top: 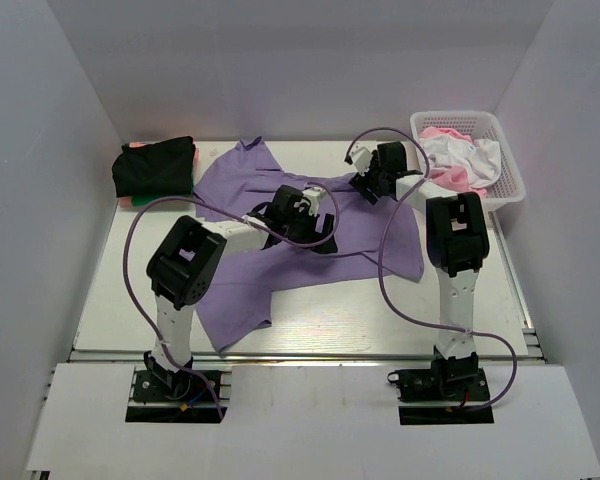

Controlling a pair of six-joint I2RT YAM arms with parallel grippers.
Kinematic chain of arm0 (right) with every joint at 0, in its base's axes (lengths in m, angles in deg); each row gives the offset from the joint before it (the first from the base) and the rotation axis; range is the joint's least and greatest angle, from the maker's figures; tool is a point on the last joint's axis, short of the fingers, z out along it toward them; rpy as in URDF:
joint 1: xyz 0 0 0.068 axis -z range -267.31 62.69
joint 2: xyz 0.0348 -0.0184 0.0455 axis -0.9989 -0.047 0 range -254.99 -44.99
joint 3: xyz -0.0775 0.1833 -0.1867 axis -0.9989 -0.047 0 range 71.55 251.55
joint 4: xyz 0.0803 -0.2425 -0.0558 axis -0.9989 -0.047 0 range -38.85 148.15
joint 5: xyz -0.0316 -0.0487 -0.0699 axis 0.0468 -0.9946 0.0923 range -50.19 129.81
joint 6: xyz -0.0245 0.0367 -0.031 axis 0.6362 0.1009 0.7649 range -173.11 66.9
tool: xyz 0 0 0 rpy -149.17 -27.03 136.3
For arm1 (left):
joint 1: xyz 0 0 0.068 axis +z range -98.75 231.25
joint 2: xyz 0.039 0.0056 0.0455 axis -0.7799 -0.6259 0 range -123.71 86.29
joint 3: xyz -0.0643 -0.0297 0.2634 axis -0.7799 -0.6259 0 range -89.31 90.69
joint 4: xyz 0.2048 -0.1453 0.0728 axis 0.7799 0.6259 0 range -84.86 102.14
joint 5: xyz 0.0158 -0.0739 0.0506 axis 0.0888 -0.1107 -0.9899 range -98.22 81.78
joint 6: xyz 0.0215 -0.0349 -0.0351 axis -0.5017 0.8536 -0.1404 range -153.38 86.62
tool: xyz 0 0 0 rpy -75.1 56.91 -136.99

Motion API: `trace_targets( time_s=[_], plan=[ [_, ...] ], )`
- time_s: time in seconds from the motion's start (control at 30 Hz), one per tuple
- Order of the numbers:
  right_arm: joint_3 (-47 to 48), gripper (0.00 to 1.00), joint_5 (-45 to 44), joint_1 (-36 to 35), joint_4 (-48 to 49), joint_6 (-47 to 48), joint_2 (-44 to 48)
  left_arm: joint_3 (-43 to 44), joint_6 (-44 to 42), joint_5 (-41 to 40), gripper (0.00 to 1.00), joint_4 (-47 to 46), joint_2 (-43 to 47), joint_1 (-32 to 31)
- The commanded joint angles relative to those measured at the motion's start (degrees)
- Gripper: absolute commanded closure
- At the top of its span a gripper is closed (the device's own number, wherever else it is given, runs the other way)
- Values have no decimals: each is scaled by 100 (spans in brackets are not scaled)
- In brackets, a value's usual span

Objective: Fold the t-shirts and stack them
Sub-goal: Flatten out the tshirt

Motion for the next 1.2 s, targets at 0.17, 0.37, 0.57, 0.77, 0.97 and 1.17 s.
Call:
trace_targets(
  time_s=[0.17,0.37,0.57,0.77,0.97,1.17],
  plan=[
    [37,33,-37,5,192,-43,-82,41,-143,86,0,460,-216,-187],
    [160,71,-1432,5,1289,-510,-363,-371,-318,86,0,820,-41,-292],
    [134,100,-1822,5,2073,-712,-311,-688,-423,165,0,1031,-67,-345],
    [431,100,-1928,13,2311,-686,-249,-688,-485,323,0,1172,-260,-450],
    [897,100,-1858,31,2591,-185,-757,-741,-555,438,0,1119,-260,-451],
    [1381,94,-1550,57,3705,105,-1513,-741,-608,701,1,1119,-260,-451]
  ],
)
